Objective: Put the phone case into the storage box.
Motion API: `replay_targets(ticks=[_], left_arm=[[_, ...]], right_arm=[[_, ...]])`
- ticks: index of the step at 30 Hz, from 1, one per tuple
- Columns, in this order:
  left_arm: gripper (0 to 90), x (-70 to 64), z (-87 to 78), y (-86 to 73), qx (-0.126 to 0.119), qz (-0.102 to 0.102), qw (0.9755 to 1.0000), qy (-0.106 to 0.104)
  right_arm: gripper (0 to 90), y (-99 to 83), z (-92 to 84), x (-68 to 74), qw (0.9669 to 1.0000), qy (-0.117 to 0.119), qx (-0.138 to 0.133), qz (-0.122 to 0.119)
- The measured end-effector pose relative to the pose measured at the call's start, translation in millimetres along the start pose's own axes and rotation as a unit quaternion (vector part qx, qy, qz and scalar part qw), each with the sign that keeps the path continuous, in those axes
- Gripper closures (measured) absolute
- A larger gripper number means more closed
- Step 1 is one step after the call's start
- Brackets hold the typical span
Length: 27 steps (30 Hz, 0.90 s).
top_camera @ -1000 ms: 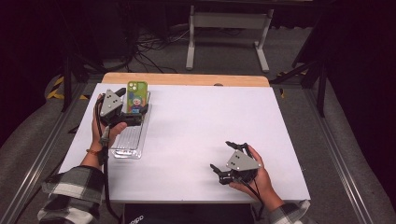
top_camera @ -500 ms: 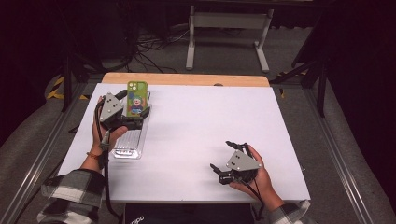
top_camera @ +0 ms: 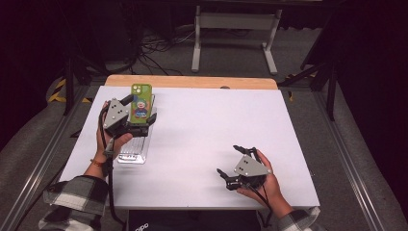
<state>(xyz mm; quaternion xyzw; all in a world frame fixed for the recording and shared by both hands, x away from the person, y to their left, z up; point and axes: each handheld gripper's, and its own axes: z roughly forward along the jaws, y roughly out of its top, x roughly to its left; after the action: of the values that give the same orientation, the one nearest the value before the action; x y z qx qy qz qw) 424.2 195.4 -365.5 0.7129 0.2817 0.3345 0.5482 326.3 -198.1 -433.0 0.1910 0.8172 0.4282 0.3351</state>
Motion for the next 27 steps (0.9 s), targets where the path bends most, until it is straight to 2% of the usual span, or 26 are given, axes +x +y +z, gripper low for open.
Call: replay_targets(ticks=[13,20,22,27], left_arm=[[3.1,-7.3,-4.1,0.5,-0.006,0.011,0.9999,-0.006],[3.1,-12.8,-9.1,1.5,-0.008,0.019,0.9997,-0.010],[3.2,-14.5,-10.4,0.4,-0.010,0.015,0.9997,-0.015],[3.2,-20.2,-11.9,-1.8,-0.006,0.025,0.9994,-0.022]], right_arm=[[10.5,1.1,-0.7,0.6,1.0000,0.000,-0.003,-0.003],[10.5,0.5,-1.6,-0.9,1.0000,-0.004,-0.006,0.001],[10.5,1.0,-1.5,-2.1,0.9999,-0.004,-0.009,0.007],[10.5,2.9,-1.4,-3.5,0.9998,-0.005,-0.017,0.010]])
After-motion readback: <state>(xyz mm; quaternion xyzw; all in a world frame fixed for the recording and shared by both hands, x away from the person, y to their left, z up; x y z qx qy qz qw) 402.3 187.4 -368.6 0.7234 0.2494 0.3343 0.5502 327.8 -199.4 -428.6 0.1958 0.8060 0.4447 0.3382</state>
